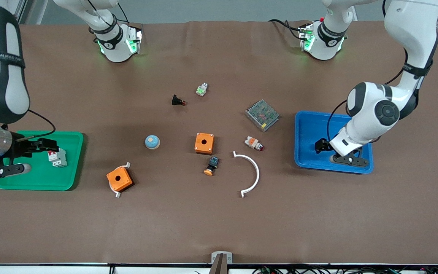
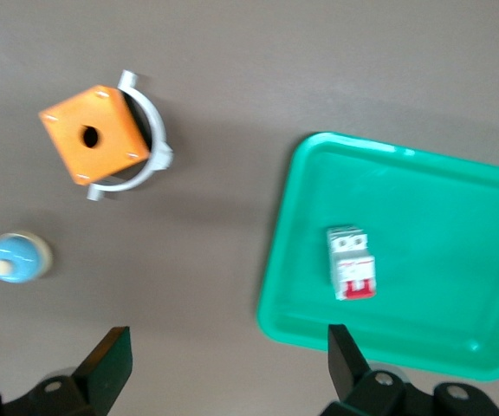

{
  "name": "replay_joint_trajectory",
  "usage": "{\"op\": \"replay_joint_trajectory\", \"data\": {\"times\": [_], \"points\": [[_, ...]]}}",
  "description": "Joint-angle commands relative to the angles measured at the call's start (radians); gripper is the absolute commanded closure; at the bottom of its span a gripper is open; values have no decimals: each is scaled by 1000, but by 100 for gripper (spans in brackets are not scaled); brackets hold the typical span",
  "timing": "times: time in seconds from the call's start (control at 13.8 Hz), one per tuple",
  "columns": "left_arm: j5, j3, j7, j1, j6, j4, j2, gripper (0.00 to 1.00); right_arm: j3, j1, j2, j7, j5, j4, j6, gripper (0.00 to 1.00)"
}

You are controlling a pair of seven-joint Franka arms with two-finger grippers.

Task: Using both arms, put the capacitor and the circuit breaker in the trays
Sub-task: 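Open both grippers and lift them away from the trays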

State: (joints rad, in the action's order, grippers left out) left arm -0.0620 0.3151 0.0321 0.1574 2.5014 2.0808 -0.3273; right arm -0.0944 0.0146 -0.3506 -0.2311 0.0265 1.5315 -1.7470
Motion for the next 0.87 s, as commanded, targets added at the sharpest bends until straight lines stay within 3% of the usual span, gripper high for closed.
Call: {"op": "replay_joint_trajectory", "data": {"times": [0.0,0.29,0.8], "points": [[-21,10,15,13,-51,-40,76,0,-2,92,38,191,-7,-22,53,0],[-22,9,5,14,-400,-282,79,0,-2,229,58,413,-7,-59,63,0],[-6,-1,2,24,-653,-536,151,0,1,321,87,523,-5,-60,73,0]]}}
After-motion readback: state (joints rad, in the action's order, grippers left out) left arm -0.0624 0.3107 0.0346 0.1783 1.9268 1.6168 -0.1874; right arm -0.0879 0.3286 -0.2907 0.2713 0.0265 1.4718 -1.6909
